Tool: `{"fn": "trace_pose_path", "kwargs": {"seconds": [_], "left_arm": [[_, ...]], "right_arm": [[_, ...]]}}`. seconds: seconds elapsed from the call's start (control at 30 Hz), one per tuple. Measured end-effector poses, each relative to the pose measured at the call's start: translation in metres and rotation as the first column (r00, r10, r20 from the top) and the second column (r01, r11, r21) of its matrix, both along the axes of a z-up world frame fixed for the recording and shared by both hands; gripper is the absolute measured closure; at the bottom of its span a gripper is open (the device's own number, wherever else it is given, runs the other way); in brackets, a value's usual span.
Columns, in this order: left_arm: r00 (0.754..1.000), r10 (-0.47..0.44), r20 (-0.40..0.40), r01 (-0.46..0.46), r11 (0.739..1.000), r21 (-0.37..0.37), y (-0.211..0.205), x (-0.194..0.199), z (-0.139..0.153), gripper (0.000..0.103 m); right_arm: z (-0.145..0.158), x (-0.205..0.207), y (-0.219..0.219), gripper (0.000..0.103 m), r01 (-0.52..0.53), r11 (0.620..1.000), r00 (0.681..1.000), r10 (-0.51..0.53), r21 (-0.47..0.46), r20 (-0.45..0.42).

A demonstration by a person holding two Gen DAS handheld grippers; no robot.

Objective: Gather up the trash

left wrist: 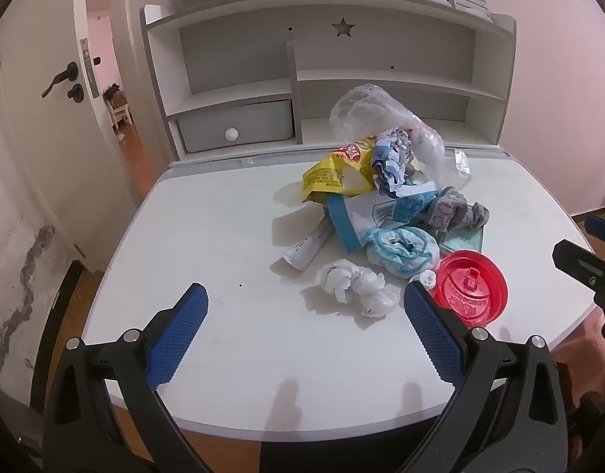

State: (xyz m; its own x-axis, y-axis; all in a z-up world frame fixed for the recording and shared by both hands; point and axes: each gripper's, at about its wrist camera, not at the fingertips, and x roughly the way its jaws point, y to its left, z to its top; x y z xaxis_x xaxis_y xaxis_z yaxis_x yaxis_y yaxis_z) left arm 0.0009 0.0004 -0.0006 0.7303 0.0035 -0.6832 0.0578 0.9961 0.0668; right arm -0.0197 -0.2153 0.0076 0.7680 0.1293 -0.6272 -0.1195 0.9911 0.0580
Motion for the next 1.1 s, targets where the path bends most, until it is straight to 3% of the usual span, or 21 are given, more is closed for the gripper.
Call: {"fn": "trace_pose_path", "kwargs": {"seconds": [0.13,1.1], "left_arm": [[1.000,0.002,0.031,-0.002,1.000,0.018,-0.0011,-0.0043,0.0025,0.006],[1.000,0.000,0.020,0.000,1.000,0.022,-0.0048,-0.0020,-0.0014,0.006]], "right_arm": [[0.0020,-0.0010,0.0008,0.006,-0.013,1.000,1.000,0.013,0.006,-0.001],[0.0047,-0.0053,0.0040,0.006,-0.037,0.999,0.999,0.037,-0.001,-0.001]]}}
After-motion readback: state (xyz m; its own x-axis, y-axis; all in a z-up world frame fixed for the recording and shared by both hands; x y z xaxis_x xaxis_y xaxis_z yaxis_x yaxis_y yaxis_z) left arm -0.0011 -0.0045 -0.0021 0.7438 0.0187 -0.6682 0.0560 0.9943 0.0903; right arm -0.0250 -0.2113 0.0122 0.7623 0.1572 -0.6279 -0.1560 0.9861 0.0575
